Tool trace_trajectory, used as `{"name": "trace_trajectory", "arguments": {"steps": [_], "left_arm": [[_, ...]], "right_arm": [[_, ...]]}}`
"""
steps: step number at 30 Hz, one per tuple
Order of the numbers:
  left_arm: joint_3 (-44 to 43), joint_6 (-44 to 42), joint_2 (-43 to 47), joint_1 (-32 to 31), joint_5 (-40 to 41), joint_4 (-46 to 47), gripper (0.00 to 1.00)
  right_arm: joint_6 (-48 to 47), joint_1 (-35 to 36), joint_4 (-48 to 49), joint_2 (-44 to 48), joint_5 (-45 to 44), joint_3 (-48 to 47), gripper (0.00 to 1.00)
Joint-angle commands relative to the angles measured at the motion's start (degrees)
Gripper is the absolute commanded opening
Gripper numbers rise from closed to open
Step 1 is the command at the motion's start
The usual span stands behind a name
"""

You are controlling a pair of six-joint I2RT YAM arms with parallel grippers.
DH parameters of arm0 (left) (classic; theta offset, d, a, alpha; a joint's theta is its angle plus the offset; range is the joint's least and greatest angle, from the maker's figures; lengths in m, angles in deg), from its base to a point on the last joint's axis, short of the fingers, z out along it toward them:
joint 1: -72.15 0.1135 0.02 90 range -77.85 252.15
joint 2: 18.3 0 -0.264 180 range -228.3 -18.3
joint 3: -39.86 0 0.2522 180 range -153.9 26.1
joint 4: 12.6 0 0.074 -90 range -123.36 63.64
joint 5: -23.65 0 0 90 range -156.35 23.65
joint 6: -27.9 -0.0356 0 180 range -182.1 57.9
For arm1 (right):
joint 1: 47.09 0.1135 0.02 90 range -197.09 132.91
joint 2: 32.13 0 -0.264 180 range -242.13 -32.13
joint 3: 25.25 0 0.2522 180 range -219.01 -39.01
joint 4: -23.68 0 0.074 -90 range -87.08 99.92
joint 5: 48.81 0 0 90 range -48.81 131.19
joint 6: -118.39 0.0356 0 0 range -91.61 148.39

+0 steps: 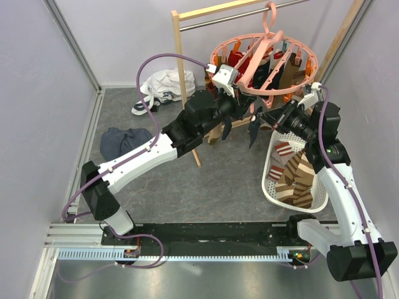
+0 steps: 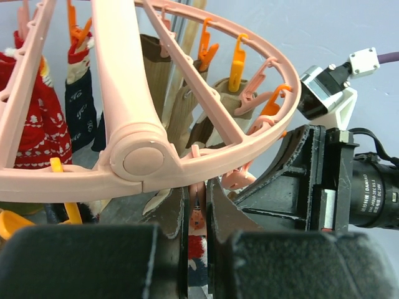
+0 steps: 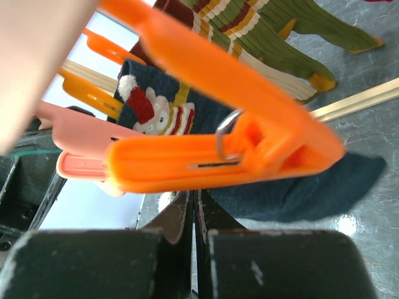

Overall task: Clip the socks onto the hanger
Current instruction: Clamp the sock onto the hanger.

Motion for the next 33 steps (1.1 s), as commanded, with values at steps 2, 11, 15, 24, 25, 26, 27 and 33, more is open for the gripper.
{"name": "trace_trajectory", "arguments": {"steps": [2,11,15,24,25,26,27,33], "left_arm": [[1.2,1.3,-0.9,-0.3,-1.1,6.6,0.02],[1.1,-0.2,-3.2,-0.9,0.6,9.3,0.02],[1.2,-1.6,-3.8,-1.1,2.7,9.5,0.02],[1.9,-5.8,-4.0,-1.1,5.9,10.4,0.02],[2.2,-6.4,-4.0,-1.1,6.1,10.5,0.02],[2.4,-6.7,-3.8,-1.1,6.2,10.5,0.02],[2.6,-7.0,-3.8,-1.1,6.3,10.5,0.02],[3.9,-7.3,-3.1,-1.1,6.2,10.8,0.02]], "right_arm": [[1.0,1.0,3.5,-0.8,1.2,-3.0,0.00],[1.3,1.9,3.9,-2.1,2.0,-4.5,0.00],[1.3,1.9,3.9,-2.1,2.8,-5.2,0.00],[0.8,1.9,2.9,-1.4,2.3,-5.7,0.00],[1.0,1.9,2.9,-1.5,2.3,-5.9,0.00],[0.9,1.9,2.7,-1.3,2.2,-6.4,0.00],[1.0,1.9,2.5,-1.3,1.8,-6.6,0.00],[1.3,1.9,2.6,-1.5,1.9,-8.2,0.00]]}}
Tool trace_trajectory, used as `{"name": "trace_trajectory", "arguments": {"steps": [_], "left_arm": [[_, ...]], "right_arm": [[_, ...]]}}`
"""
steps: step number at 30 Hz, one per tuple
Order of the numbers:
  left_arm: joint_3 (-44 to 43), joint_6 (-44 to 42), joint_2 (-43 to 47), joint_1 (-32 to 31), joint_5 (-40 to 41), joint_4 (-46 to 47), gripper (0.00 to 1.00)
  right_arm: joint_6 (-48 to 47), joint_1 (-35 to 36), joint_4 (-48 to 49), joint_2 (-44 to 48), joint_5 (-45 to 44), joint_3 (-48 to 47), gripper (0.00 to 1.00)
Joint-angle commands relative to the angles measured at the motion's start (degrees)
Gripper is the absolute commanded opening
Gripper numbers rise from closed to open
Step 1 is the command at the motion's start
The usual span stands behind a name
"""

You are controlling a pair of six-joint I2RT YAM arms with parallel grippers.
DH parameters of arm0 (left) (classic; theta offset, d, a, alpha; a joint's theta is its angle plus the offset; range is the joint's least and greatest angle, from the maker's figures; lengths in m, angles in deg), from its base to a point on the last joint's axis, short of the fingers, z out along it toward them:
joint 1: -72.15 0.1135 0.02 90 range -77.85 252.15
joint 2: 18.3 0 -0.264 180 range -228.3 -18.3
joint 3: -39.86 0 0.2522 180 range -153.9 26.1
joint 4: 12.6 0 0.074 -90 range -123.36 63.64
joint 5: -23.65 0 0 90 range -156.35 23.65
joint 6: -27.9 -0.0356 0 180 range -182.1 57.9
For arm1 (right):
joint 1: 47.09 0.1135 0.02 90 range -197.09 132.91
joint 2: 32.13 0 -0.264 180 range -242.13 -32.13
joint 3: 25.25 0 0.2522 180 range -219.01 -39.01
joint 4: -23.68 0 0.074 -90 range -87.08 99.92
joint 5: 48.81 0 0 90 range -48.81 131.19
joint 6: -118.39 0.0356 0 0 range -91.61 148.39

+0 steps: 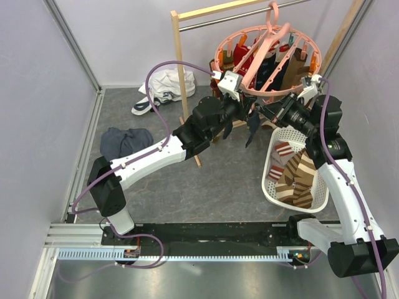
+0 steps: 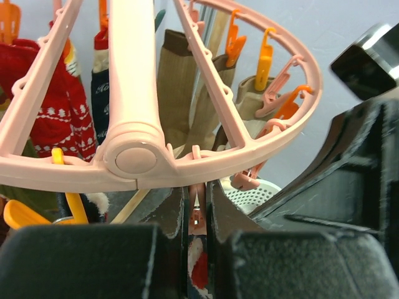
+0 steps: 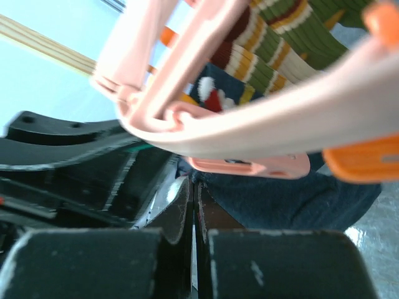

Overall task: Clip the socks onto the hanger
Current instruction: Clamp the sock onto the hanger.

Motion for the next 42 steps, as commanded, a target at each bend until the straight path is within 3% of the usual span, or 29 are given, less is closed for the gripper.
{"name": "trace_trajectory", "arguments": {"steps": [1,15,25,28,32,37,42], "left_arm": [[0.9,-2.6,0.7,-0.3,0.7,1.7,0.02],[-0.2,6.9,1.8,-0.3,-0.8,0.9,0.02],[-0.9,8.5,2.4,-0.3,-1.1,-0.8,0.04],[-1.1,8.8,2.5,-0.3,-1.2,-1.3,0.14],[-2.4,9.0,2.5,-0.3,-1.4,-3.3,0.42],[-4.2,8.8,2.9,-0.3,-1.1,-5.4,0.61],[-3.7,7.2,4.9,-0.2,1.1,-7.4,0.74]], "right_arm": [[0.5,0.3,2.6,0.6,1.2,-3.7,0.00],[1.2,0.2,5.7,0.3,1.2,-0.8,0.00],[1.6,0.2,7.5,1.4,0.5,0.8,0.00],[1.5,0.3,7.7,1.8,0.5,1.2,0.00],[1.1,0.3,7.7,2.3,0.0,2.0,0.00],[1.0,0.2,8.2,2.1,0.0,1.3,0.01],[-1.8,0.2,7.3,2.4,-0.2,1.3,0.25]]}}
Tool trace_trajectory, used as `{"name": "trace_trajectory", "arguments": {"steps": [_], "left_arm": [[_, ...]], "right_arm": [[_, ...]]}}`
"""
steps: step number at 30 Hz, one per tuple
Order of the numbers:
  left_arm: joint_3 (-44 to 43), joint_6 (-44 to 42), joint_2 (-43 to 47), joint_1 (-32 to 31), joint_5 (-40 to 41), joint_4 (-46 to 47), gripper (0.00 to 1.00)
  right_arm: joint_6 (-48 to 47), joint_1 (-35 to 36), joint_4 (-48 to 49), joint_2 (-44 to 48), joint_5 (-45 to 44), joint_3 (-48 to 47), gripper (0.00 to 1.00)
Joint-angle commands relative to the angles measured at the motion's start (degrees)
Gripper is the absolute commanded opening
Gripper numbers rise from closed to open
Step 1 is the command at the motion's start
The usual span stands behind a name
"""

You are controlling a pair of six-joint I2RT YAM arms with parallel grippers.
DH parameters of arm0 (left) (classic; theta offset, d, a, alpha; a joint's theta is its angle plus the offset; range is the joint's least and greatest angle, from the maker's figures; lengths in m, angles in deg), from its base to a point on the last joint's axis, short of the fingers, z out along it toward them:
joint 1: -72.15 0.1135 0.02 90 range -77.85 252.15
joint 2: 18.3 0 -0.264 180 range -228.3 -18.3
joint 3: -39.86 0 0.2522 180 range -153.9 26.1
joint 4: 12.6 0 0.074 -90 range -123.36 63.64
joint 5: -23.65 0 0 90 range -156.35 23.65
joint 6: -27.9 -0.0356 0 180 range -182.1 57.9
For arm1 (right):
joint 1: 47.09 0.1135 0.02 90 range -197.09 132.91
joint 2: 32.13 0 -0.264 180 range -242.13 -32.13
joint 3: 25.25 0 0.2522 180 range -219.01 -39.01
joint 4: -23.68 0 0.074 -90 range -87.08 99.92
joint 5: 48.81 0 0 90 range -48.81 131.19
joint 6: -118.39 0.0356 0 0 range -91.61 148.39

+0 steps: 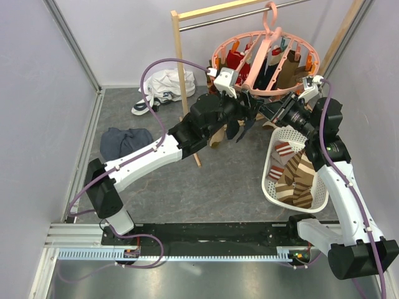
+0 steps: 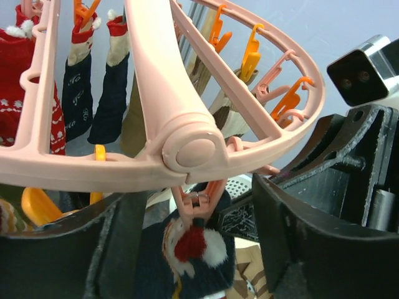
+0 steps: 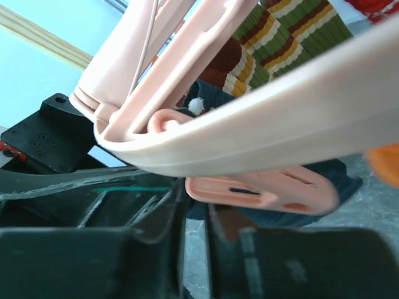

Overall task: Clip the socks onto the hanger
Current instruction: Clamp the sock onto the hanger.

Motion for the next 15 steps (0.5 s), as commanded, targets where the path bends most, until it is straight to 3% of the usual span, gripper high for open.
{"name": "trace_trajectory", "arguments": {"steps": [1,4,7,10,15], "left_arm": [[-2.0,-0.9,3.7,-0.2,2.0,-2.2,0.76],[-1.8,-1.9,4.6,0.1,2.5,-3.9,0.79],[-1.5,-2.0,5.2,0.4,2.7,-5.3,0.81],[-1.8,-2.0,5.5,0.9,2.9,-6.7,0.82],[-2.2,-3.0,6.0,1.7,1.9,-8.7,0.82]], "right_arm": [[-3.5,0.1,0.8,1.5,-0.4,-0.7,0.29],[-8.1,0.1,-1.9,2.2,-0.3,-0.6,0.46],[-14.0,0.1,-5.8,3.9,-0.4,-0.5,0.55],[-20.8,0.1,-8.8,5.9,-0.4,-0.1,0.62],[-27.6,0.1,-11.8,9.3,-7.0,1.0,0.63]]}}
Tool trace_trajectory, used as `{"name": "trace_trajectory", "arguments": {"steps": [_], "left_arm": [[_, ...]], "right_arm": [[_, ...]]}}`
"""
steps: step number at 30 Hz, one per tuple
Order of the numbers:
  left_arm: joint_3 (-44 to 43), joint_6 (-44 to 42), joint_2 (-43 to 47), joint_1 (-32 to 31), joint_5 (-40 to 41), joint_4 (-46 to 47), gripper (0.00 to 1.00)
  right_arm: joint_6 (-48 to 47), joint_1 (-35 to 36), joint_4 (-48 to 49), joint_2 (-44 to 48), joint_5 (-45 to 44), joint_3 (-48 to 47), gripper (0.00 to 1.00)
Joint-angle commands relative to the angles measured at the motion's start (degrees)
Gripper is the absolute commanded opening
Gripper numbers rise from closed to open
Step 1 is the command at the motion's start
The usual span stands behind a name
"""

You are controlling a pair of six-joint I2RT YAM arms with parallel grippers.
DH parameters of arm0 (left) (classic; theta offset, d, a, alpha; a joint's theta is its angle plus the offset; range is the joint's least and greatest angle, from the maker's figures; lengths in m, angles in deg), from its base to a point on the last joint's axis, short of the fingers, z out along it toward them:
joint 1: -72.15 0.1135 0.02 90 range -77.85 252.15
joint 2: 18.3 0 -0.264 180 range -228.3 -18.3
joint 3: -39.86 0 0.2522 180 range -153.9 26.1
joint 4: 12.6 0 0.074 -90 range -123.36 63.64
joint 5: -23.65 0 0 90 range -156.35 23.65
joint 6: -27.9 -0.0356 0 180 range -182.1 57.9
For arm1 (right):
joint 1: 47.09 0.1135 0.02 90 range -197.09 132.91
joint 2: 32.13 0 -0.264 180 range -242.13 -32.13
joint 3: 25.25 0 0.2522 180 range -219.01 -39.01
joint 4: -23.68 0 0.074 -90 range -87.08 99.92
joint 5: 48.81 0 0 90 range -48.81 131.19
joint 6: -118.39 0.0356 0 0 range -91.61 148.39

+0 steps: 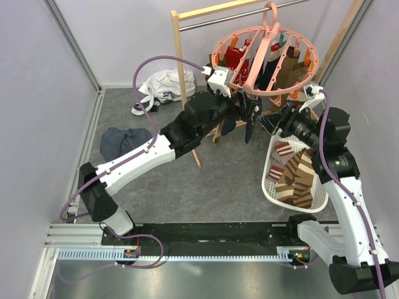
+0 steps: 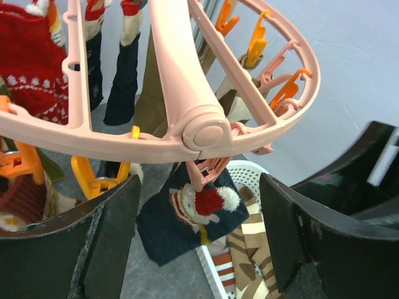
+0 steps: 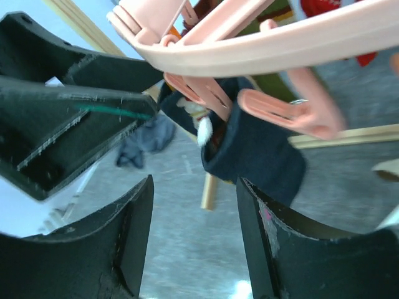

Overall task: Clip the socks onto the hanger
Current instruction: Clamp the sock onto the hanger, then open the clamp at the hanger.

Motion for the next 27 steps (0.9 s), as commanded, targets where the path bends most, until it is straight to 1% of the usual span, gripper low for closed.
{"name": "trace_trajectory", "arguments": {"steps": [1,3,6,8,11,12,16,22,27], "left_arm": [[-2.4,-2.6,2.7,1.3,0.6,-2.4,0.83],[-2.5,-2.6,2.9,1.9,0.5,-3.9,0.83],[-2.3,-2.3,3.2,3.1,-0.2,-6.1,0.83],[-1.7,-1.9,3.8,3.7,-1.1,-6.8,0.83],[-0.6,-1.7,4.9,5.0,-2.0,-6.9,0.83],[-0.4,-1.7,5.2,5.4,-2.2,-7.1,0.84],[0.5,-1.9,6.5,6.3,-3.2,-7.8,0.83],[1.6,-2.0,8.7,6.4,-3.8,-8.9,0.83],[2.3,-0.5,10.5,6.4,-5.2,-9.7,0.83]], "right_arm": [[-10.3,0.1,-2.3,3.2,-7.2,0.9,0.63],[-12.2,0.2,-2.5,4.5,-9.6,1.3,0.63],[-13.6,-0.4,-2.6,3.4,-12.0,0.5,0.63],[-13.7,-0.9,-1.3,1.4,-9.2,-0.1,0.64],[-13.1,-0.9,4.4,-0.2,-5.3,0.5,0.64],[-13.1,-1.0,7.0,-0.5,-2.7,0.6,0.64],[-14.8,-1.2,12.0,-1.9,0.8,2.1,0.65],[-16.8,-1.8,14.4,-2.4,-2.0,3.5,0.65],[-16.7,-3.0,17.2,-3.0,0.3,5.0,0.66]]}}
